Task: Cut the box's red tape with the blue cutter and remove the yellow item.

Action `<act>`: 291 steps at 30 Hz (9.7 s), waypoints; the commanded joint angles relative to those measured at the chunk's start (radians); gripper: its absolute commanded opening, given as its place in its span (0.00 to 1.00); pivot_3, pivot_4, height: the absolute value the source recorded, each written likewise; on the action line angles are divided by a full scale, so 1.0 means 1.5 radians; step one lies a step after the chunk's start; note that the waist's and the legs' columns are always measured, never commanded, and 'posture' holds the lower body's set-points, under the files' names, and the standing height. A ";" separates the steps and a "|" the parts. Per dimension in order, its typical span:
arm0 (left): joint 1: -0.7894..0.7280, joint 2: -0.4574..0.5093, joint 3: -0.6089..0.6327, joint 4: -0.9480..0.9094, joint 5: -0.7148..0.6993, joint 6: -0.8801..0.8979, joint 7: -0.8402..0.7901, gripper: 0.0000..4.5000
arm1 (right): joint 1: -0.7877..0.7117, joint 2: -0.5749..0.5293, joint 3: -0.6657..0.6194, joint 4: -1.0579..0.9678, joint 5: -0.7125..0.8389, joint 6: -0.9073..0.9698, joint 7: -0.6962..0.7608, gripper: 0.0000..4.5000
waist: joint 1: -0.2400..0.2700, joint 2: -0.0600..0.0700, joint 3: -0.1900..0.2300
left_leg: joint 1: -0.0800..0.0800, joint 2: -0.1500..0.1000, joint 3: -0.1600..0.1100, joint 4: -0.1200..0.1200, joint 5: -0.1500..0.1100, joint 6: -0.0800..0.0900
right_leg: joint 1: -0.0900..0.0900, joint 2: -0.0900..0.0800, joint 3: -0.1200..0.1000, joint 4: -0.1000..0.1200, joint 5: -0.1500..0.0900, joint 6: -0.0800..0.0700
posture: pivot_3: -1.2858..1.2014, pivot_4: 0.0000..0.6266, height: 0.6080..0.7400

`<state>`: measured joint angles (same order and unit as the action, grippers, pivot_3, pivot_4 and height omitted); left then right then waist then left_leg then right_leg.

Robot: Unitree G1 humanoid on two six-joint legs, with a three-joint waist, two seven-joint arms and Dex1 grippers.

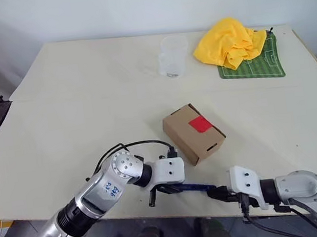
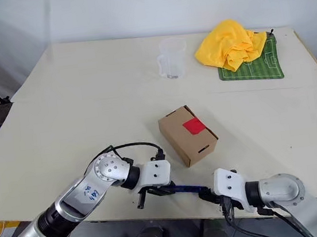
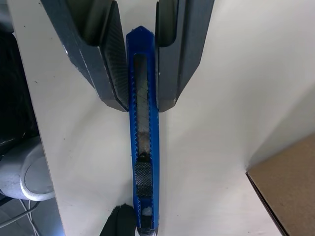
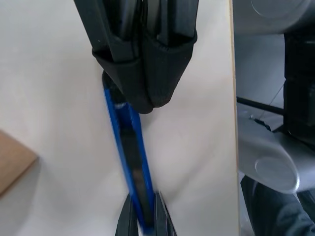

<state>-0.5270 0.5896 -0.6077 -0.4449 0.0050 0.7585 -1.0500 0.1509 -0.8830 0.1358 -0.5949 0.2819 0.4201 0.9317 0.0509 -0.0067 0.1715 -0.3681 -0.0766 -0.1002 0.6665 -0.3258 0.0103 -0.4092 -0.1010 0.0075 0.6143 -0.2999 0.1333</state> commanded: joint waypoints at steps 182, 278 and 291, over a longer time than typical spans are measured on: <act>-0.020 -0.062 0.129 0.059 -0.060 -0.397 -0.038 0.10 | -0.227 -0.181 -0.069 0.072 1.127 0.392 -0.589 0.41 | 0.001 0.001 0.004 | -0.003 0.001 0.000 0.000 0.000 0.002 | -0.001 -0.005 -0.002 -0.004 0.001 0.001 | 0.52 0.24 1.00; -0.157 -0.166 0.202 0.338 -0.134 -0.180 0.080 0.00 | -0.565 -0.295 -0.045 0.168 1.127 0.439 -0.847 0.01 | 0.001 0.000 0.006 | -0.015 0.000 0.001 0.003 0.002 0.001 | -0.013 -0.005 -0.003 -0.002 0.003 0.002 | 0.52 0.24 1.00; -0.154 -0.183 0.206 0.326 -0.140 -0.154 0.089 0.00 | -0.587 -0.263 -0.018 0.186 1.127 0.477 -0.875 0.01 | 0.001 0.000 0.006 | -0.016 0.000 0.001 0.005 0.001 0.001 | -0.013 -0.005 -0.003 0.000 0.003 0.002 | 0.52 0.24 1.00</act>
<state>-0.7634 0.3192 -0.3016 0.0821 -0.1942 0.5210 -0.9178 -0.7271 -1.2801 0.1169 -0.3086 1.9572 1.1373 -0.3709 0.0525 -0.0067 0.1801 -0.3914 -0.0771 -0.0989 0.6748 -0.3236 0.0123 -0.4283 -0.1090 0.0029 0.6143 -0.2960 0.1359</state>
